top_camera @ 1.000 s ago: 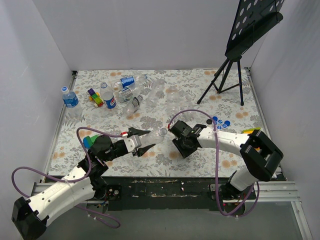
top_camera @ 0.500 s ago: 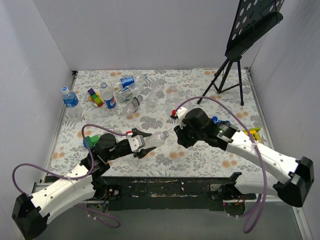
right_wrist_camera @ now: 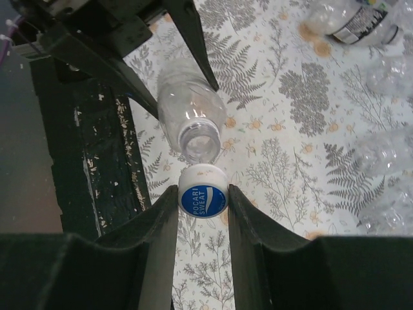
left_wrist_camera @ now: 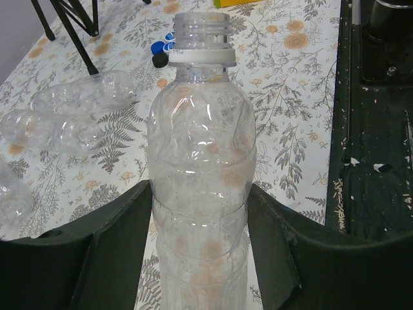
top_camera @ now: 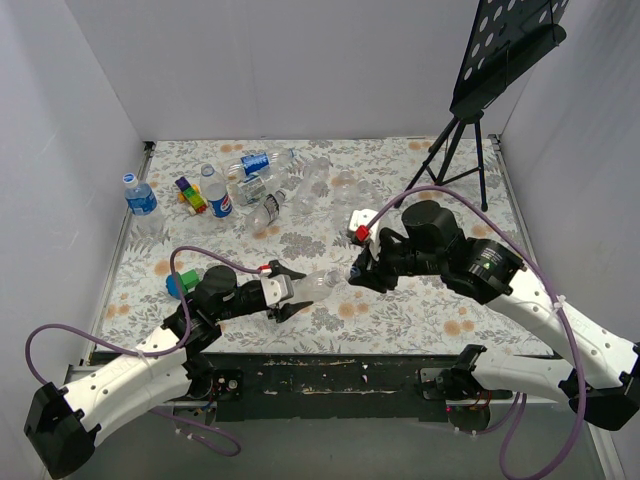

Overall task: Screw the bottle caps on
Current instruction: Screw the bottle cap onto the plastic bottle.

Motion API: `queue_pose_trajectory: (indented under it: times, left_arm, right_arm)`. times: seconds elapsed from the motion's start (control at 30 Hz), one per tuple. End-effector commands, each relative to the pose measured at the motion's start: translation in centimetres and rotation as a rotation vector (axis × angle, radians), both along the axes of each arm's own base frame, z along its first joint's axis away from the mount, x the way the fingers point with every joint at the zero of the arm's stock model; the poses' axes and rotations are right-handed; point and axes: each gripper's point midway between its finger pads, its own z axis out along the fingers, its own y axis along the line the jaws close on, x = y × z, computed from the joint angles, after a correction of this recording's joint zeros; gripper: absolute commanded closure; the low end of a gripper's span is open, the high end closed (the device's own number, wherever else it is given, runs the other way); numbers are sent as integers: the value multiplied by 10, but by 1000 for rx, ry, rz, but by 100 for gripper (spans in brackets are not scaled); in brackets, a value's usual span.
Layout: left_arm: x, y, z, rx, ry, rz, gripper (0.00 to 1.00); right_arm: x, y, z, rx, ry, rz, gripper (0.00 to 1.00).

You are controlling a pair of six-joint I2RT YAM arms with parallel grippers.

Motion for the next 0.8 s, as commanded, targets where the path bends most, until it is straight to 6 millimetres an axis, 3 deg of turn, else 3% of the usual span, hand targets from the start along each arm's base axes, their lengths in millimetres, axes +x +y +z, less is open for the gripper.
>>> queue_pose_trajectory:
  times: [0.0, 0.43, 0.77]
  left_arm:
    - [-2, -3, 20, -20, -45, -38, 44]
    - [-12, -6, 23, -30, -47, -96, 44]
    - [-13, -6, 28, -45, -59, -94, 45]
  right_arm:
    - [-18, 12, 30, 88, -61, 167, 73]
    - [-23, 25, 16, 96, -35, 240, 73]
    - [-20, 23, -4, 47, -4, 222, 73]
